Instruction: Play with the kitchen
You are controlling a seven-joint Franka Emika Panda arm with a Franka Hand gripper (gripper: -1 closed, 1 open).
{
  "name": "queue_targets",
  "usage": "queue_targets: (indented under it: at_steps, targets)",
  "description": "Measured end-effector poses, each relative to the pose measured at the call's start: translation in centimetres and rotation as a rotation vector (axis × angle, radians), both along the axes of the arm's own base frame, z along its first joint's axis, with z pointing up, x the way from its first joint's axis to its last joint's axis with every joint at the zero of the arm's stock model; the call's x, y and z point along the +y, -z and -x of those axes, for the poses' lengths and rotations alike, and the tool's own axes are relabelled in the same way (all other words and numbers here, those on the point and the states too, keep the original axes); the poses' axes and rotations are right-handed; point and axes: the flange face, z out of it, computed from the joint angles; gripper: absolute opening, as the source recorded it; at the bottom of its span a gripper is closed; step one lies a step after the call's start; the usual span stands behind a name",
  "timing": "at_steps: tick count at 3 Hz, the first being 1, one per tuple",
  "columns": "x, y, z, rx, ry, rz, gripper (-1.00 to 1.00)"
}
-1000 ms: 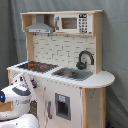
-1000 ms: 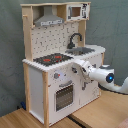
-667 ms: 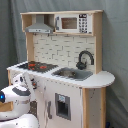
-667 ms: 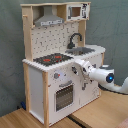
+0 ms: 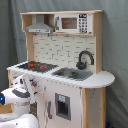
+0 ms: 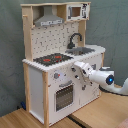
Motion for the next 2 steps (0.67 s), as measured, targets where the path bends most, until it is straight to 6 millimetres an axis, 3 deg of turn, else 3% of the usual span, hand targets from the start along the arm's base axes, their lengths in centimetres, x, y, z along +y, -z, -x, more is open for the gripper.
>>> queue_targets:
  at_steps: [1, 2]
  targets:
    - [0.01, 0.14, 0.02, 0.002, 0.000, 0.000, -1.00]
    - [0.13, 0.70, 0.10, 0.011, -0.003, 0.004, -1.00]
